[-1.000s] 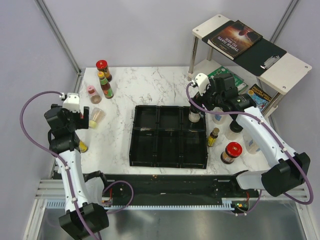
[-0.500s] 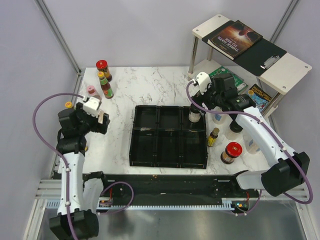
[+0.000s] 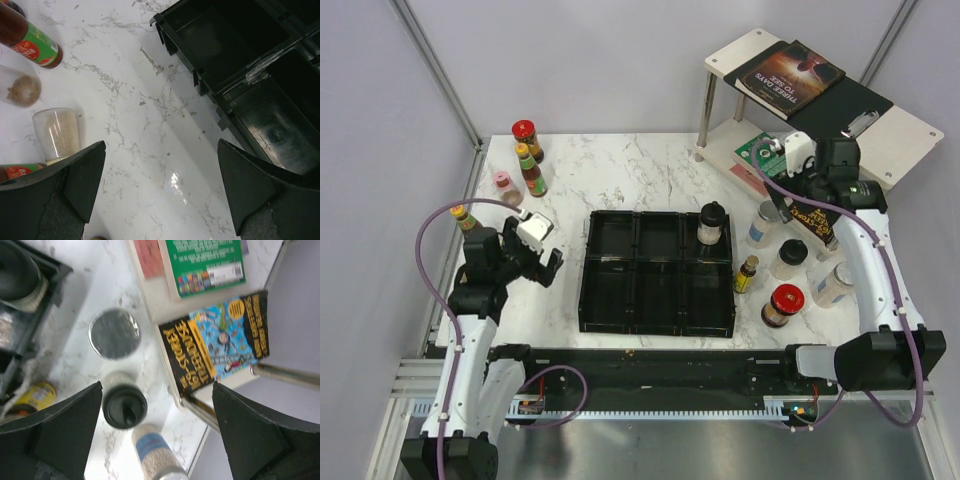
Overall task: Organize the condiment bottles
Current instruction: Pick up the bottle from the center of the board.
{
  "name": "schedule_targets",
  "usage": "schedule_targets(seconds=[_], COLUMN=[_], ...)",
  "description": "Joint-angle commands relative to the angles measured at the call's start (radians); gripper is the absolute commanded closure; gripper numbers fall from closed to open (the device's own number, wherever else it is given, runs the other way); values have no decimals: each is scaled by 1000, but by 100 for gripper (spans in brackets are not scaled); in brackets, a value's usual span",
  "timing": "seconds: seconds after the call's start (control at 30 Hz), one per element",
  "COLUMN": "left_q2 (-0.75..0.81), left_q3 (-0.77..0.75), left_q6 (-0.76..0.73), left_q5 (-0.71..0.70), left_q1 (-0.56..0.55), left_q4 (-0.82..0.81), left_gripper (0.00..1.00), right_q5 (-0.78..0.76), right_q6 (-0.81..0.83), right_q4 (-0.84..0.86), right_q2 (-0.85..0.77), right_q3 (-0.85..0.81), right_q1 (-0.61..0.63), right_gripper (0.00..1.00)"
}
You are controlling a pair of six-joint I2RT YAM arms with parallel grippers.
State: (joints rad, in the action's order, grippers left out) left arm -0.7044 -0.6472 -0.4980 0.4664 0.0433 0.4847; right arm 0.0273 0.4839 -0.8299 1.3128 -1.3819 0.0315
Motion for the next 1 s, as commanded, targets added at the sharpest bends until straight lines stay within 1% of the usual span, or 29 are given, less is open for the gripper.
schedule_targets(seconds=[0.0, 0.13, 0.23, 0.4, 0.53, 0.63, 0.77, 0.97], left_q2=[31, 71, 94, 89, 88, 89, 85, 82], left_q3=[27, 44, 55, 57, 64, 67, 72, 75], left_q6=[-34, -34, -34, -28, -28, -30, -30, -30], left_q5=[26, 26, 37, 41, 41, 43, 48, 48], left_q1=[-3, -2, -3, -3, -3, -2, -3, -3], left_q4=[-12, -15, -15, -14, -15, -18, -23, -24], left_gripper=[0, 0, 0, 1, 0, 0, 0, 0], right_q5=[52, 65, 120, 212, 240, 221, 160, 148], right_q6=[70, 90, 107, 104, 82, 68, 68, 70], right_q4=[-132, -135, -135, -130, -104, -61, 14, 52], right_q2=[-84, -116, -118, -83, -44, -15, -6, 20], right_q3=[55, 135, 182, 230, 250, 274, 316, 349], right_q1=[-70, -123, -156, -162, -162, -162, -162, -163], right_gripper=[2, 2, 2, 2, 2, 2, 2, 2])
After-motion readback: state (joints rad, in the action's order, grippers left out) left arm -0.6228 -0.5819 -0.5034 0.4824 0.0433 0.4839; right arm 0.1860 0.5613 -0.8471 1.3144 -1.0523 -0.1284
